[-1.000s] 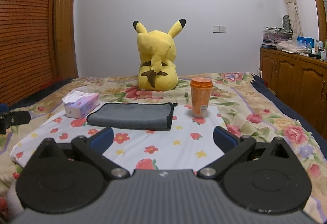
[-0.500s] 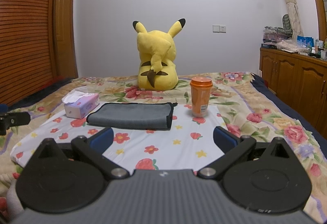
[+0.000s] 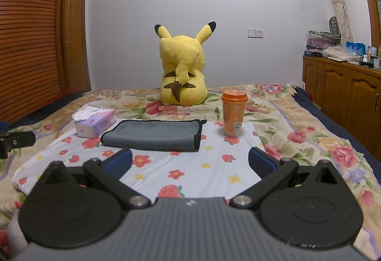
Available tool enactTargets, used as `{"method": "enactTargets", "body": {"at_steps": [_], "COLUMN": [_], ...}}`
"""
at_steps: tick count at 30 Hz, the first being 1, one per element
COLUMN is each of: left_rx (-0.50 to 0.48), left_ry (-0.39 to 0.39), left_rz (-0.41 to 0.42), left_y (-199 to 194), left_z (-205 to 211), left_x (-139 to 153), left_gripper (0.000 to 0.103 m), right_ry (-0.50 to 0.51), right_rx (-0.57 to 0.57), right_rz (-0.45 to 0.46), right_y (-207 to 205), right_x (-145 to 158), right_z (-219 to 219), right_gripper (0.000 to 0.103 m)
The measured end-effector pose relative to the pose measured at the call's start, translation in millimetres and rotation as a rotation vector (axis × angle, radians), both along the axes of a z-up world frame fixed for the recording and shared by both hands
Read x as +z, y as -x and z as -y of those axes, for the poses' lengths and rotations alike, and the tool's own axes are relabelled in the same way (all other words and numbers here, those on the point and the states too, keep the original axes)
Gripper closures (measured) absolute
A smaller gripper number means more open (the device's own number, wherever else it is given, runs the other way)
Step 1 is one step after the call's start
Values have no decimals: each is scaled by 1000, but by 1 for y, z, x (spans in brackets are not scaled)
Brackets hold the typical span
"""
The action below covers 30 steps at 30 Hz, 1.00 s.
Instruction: Fold towel
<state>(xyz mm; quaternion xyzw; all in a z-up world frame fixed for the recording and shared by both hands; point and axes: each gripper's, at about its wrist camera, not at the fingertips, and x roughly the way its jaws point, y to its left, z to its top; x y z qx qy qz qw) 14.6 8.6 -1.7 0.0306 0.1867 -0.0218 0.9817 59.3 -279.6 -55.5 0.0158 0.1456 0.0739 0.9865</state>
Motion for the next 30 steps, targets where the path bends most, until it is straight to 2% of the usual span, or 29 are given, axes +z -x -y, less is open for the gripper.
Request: {"method": "enactTargets", "body": {"at_steps": [30], "left_rx": [2], "left_ry": [-2], "left_rz": [1], "left_y": [-1], "left_z": [-1], "left_x": [0], "left_gripper": [0], "right_ry": [1], "right_rx": [0], "right_rz": [-1], "right_y": [0], "right_x": [0], "right_z": [-1], "right_gripper": [0]}}
